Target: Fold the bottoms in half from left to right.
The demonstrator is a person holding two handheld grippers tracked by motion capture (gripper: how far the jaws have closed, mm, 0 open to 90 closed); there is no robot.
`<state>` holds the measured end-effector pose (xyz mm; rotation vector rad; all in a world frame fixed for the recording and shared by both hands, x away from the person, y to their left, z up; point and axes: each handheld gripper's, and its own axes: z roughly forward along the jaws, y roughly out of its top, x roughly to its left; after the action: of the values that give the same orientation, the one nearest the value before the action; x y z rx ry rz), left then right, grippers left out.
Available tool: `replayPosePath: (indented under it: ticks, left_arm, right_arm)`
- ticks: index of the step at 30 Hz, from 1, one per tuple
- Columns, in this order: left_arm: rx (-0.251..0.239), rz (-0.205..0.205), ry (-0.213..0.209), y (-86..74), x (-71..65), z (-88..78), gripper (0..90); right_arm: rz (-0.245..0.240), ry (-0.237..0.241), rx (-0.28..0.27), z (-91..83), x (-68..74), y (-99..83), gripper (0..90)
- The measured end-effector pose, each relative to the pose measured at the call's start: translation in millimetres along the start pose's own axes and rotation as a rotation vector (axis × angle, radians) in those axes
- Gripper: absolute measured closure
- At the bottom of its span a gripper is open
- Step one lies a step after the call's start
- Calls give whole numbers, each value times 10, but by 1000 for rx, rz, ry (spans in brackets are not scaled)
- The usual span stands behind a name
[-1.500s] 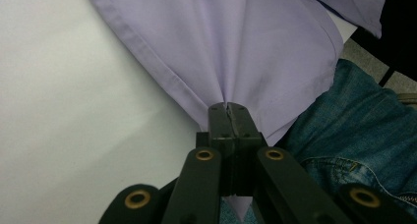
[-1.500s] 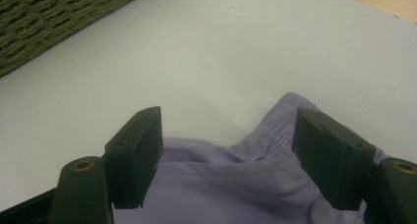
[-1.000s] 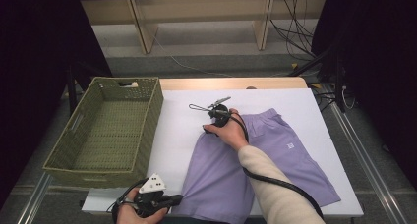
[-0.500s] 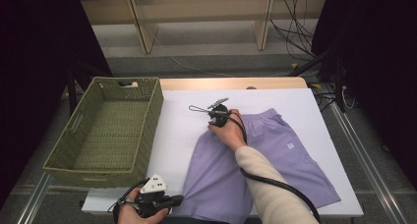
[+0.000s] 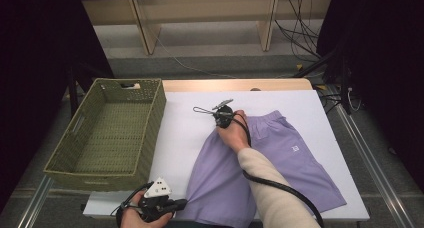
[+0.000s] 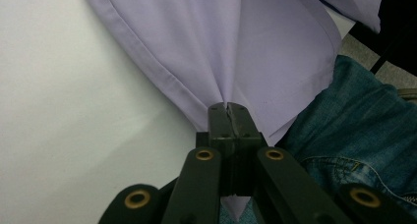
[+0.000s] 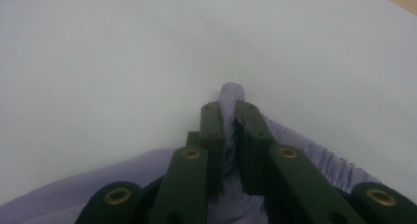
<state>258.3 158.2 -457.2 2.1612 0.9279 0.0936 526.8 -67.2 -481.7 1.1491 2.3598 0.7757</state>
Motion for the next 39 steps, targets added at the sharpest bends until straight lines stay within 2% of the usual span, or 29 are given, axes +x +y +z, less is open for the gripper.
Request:
replayPosePath:
  ticks: [6,9,11,15,21,31,39]
  left_arm:
    - [-10,10,-37,-3,0,21,894]
    - [-24,2,-60,4,5,5,894]
    - [-45,3,-75,13,3,-18,894]
    - [-97,15,-82,33,-17,-76,894]
    - [-173,55,-106,86,-89,-172,894]
    - [-257,102,-91,174,-169,-377,894]
    - [-292,133,-82,222,-219,-509,894]
  right_arm:
    - [14,-5,-2,-7,3,-1,859]
    - [24,-5,-7,-13,1,0,863]
    - [33,2,-7,-37,0,14,864]
    - [71,19,-50,-105,-15,48,864]
    - [97,38,-101,-204,-23,114,863]
    - [105,52,-179,-359,48,301,863]
    - [105,70,-221,-453,121,477,862]
